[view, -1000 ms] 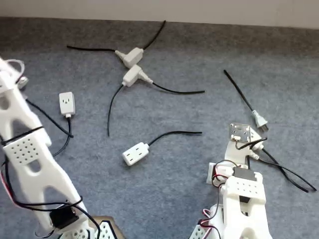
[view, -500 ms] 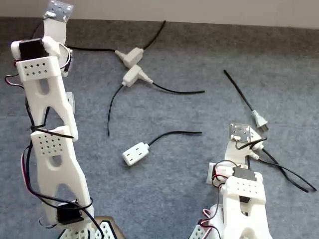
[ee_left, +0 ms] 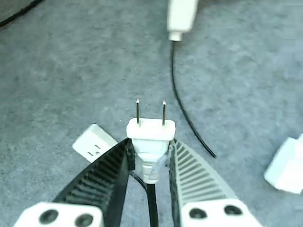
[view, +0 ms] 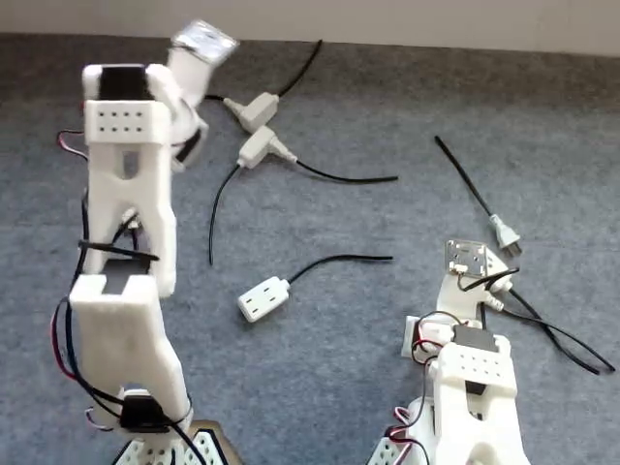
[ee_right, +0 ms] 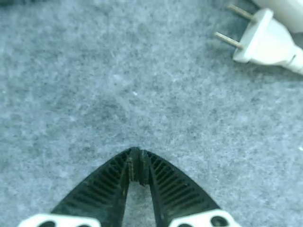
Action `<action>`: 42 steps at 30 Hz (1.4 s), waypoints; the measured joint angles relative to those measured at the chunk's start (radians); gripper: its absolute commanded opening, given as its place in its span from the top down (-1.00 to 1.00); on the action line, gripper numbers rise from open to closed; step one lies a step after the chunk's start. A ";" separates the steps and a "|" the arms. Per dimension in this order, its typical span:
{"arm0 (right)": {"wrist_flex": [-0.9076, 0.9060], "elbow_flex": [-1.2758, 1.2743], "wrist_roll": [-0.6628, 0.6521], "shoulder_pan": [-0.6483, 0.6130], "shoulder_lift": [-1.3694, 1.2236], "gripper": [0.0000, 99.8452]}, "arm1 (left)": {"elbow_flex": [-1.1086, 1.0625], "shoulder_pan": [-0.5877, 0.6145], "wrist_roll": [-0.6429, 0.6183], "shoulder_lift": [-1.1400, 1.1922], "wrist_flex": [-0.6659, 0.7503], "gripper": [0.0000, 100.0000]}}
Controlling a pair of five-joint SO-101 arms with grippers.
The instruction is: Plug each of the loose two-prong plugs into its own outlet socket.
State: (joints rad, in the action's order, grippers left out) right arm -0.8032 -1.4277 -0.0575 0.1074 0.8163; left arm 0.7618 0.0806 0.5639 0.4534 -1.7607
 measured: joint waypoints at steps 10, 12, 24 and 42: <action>0.000 0.000 0.000 0.000 0.000 0.98 | -0.453 -0.222 0.037 -0.399 0.000 0.99; 0.000 0.000 0.000 0.000 0.000 0.98 | -0.506 -0.275 -0.020 -0.459 0.009 0.99; 0.000 0.000 0.000 0.000 0.000 0.98 | -0.855 -0.514 -0.296 -0.692 0.227 0.99; 0.000 0.000 0.000 0.000 0.000 0.98 | -1.823 -0.663 -0.463 -1.318 1.254 0.99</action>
State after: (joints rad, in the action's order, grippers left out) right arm -0.8032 -1.4277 -0.0575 0.1074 0.8163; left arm -1.0610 -0.5823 0.1005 -0.8646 -0.5071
